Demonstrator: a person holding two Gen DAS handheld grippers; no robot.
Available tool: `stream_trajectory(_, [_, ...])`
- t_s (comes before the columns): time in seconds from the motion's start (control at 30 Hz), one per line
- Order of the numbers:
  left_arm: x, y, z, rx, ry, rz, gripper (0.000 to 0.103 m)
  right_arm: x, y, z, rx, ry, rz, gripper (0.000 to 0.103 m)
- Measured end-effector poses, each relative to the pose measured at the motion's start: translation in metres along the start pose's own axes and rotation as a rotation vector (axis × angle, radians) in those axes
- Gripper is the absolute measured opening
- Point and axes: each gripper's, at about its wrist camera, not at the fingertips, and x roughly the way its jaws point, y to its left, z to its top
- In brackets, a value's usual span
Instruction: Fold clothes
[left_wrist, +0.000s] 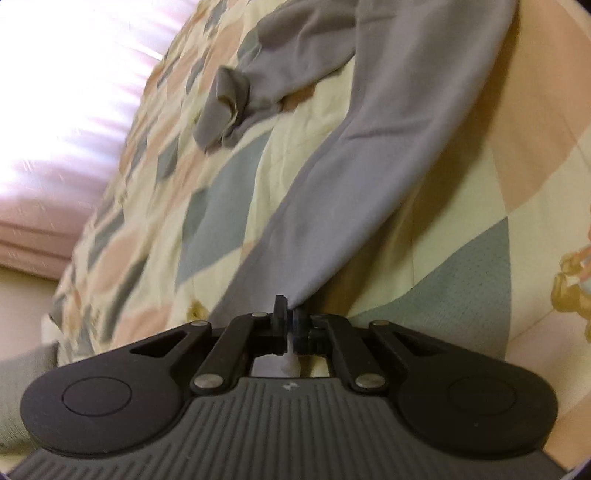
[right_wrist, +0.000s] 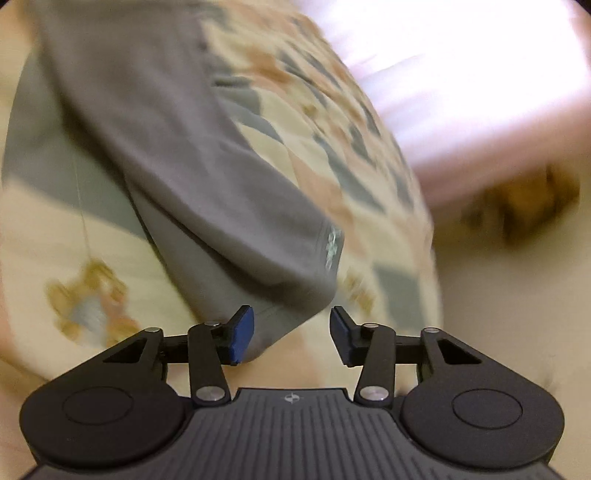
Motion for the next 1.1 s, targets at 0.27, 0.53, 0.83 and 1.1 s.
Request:
stream_trajectory(0.27, [0.015,-0.017,-0.008,-0.007,0.050,-0.070,0.001,0.028,0.021,-0.019,-0.447,-0.142,-0.031,0.000])
stream_trajectory(0.53, [-0.103,0.042,-0.045,-0.189,0.029,-0.028,0.001,-0.087,-0.046,-0.031,-0.263,-0.237,0.006,0.000])
stream_trajectory(0.83, [-0.173,-0.031,-0.113,-0.203,0.255,-0.163,0.007,-0.198,0.018,-0.079,-0.152,-0.053,0.435,0.001])
stream_trajectory(1.1, [-0.195,-0.097,-0.134,-0.321,0.341,-0.219,0.024,-0.159,-0.006,-0.107,0.562,0.248,0.673,0.046])
